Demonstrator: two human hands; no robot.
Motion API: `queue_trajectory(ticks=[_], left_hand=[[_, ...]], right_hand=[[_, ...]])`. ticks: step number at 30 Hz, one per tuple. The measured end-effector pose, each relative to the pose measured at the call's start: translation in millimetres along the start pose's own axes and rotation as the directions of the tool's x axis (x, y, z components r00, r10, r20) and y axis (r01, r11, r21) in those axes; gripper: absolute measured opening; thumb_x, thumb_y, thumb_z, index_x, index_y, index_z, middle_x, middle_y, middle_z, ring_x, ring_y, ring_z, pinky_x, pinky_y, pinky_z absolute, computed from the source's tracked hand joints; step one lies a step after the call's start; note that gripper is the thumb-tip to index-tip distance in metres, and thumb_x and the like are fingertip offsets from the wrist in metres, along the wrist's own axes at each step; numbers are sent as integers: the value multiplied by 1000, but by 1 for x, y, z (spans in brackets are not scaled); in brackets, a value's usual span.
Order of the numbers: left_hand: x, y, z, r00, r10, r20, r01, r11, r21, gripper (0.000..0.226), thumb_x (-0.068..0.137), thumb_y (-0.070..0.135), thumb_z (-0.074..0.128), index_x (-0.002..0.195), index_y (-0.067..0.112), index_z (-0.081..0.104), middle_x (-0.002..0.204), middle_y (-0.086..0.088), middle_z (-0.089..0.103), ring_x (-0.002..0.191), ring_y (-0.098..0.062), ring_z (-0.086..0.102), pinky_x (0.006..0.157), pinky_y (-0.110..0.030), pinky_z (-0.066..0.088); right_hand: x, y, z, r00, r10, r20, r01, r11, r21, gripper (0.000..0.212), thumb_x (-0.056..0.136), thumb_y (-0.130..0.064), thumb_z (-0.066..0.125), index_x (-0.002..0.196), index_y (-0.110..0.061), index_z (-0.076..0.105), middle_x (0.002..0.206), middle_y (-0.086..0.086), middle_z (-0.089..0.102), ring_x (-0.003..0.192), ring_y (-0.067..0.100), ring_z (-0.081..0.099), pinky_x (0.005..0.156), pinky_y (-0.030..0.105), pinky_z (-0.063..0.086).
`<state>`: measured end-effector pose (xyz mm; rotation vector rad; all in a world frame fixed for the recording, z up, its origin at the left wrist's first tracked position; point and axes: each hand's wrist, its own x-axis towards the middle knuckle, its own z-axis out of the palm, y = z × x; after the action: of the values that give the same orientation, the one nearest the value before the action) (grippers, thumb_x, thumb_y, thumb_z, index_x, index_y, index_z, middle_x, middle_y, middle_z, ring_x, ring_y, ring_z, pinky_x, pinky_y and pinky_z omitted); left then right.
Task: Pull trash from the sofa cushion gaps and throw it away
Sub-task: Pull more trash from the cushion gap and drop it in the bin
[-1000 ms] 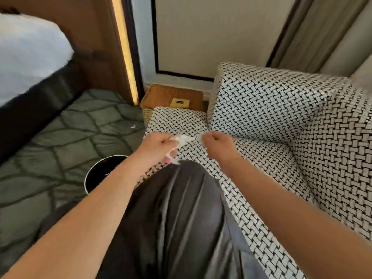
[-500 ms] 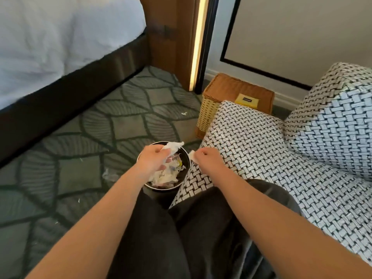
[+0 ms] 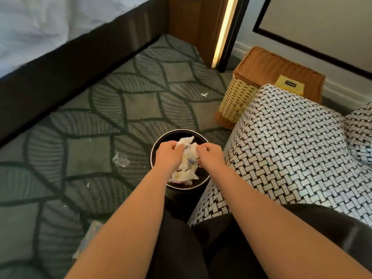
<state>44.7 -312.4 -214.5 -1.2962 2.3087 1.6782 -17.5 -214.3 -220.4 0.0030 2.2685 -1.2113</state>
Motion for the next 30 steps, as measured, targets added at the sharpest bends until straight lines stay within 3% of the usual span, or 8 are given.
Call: queue_trajectory(ticks=[3,5,7,13,18,21,24,30], left_hand=[[10,-3,0,997,-75,21,77,990,-119,13,90,19,52,89,16,65,99,-8,59,96,-25,56,86,-47,52],[13,-5,-2,975,-200,94,216,954,-207,39,92,15,52,131,13,49,135,-4,46,117,-25,48,87,-42,52],[14,-8,-5,968,-224,114,242,952,-186,50,93,13,51,140,10,37,145,-4,37,123,-25,44,92,-41,49],[-1,-7,-9,986,-79,146,68,994,83,24,92,16,49,110,7,62,105,-10,60,96,-22,56,87,-36,48],[-36,3,-6,959,16,283,-68,982,175,16,91,13,46,93,7,60,91,-11,62,73,-17,62,55,-22,42],[-64,10,-6,958,88,274,-151,964,221,18,94,17,45,87,10,60,91,-16,64,84,-29,64,67,-30,47],[-100,25,-1,951,184,247,-219,968,121,25,96,21,42,93,7,62,94,-11,65,84,-22,61,69,-28,46],[-170,80,10,882,369,291,-399,916,47,25,92,33,43,80,23,63,88,-2,67,82,-18,63,72,-35,48]], right_hand=[[8,-3,6,962,253,101,-271,926,261,33,98,-31,35,99,-7,59,101,12,59,96,30,61,88,45,50],[10,-5,3,927,336,169,-373,878,300,46,99,-39,27,129,-10,47,130,13,51,119,33,49,101,46,41],[10,-5,0,936,315,157,-350,884,311,47,99,-36,27,133,-8,43,135,14,49,120,31,48,100,43,38],[-6,-6,-7,956,232,179,-276,917,288,33,95,-20,38,120,-4,52,132,18,48,123,32,45,102,42,38],[-44,-11,-28,959,79,274,-116,986,122,34,93,-16,46,123,-1,52,131,21,50,122,35,47,101,45,41],[-71,-16,-52,960,-18,278,29,999,-36,30,94,-15,41,114,3,56,121,20,56,115,34,52,99,47,43],[-101,-16,-89,960,-131,248,170,975,-144,27,93,-15,45,116,-10,59,106,-1,58,105,16,54,99,37,44],[-167,-7,-161,977,-201,70,186,966,180,20,91,-7,53,106,-16,62,114,3,61,103,15,58,84,25,50]])
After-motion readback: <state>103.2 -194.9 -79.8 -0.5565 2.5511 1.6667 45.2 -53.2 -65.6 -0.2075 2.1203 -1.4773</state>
